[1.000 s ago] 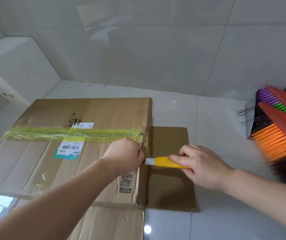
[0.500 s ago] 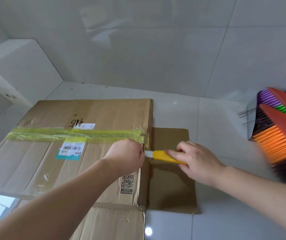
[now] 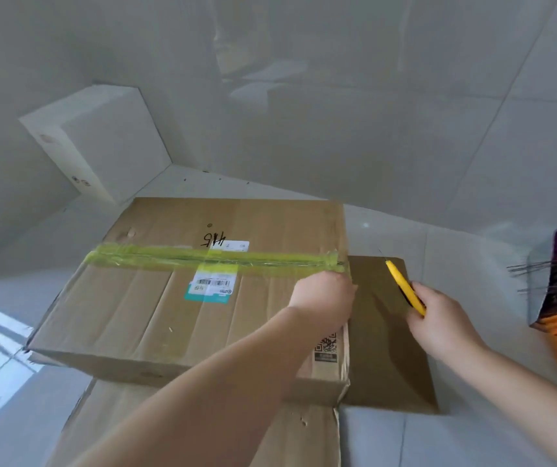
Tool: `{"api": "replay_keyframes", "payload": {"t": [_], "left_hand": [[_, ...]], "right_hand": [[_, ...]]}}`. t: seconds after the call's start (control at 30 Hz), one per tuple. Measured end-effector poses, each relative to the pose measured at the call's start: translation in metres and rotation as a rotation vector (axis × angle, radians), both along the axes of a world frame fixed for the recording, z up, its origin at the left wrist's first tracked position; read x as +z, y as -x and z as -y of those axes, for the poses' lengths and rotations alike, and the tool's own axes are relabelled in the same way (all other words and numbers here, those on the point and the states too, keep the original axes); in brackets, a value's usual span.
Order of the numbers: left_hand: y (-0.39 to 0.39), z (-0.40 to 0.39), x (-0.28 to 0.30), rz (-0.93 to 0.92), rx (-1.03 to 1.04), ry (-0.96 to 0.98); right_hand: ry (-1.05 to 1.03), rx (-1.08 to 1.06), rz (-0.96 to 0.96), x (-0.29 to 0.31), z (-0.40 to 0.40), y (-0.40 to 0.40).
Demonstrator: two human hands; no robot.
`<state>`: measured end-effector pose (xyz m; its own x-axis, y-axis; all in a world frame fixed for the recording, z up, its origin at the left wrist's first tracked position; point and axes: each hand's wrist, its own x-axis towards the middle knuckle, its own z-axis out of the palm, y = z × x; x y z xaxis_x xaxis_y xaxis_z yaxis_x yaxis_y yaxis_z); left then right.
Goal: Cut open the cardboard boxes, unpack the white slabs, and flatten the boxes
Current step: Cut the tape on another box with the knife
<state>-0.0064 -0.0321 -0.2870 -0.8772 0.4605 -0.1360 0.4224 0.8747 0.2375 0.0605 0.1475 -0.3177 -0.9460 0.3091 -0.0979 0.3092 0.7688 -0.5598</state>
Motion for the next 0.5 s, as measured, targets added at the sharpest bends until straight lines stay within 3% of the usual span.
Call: {"api": "replay_keyframes", "payload": {"t": [0.13,0.3,0.4,0.5], "left_hand": [[0.030,0.075,0.005,-0.164,0.131,0.006],[0.057,0.257,-0.002,-0.277,0.699,0.125],[0.045,0.334,-0.014,-0.187,1.046,0.157],[0.031,0.368,-0.030,-0.016,1.226,0.119]], "right_hand": [[0.191,0.010,0.006,0.018,0.030,-0.011],[0.178,0.185,0.128,0.020,0.079,-0.021],[0.183,0.204,0.195,0.023,0.098,-0.020],[0.102,0.228,0.244,0.027,0.109,-0.014]]}}
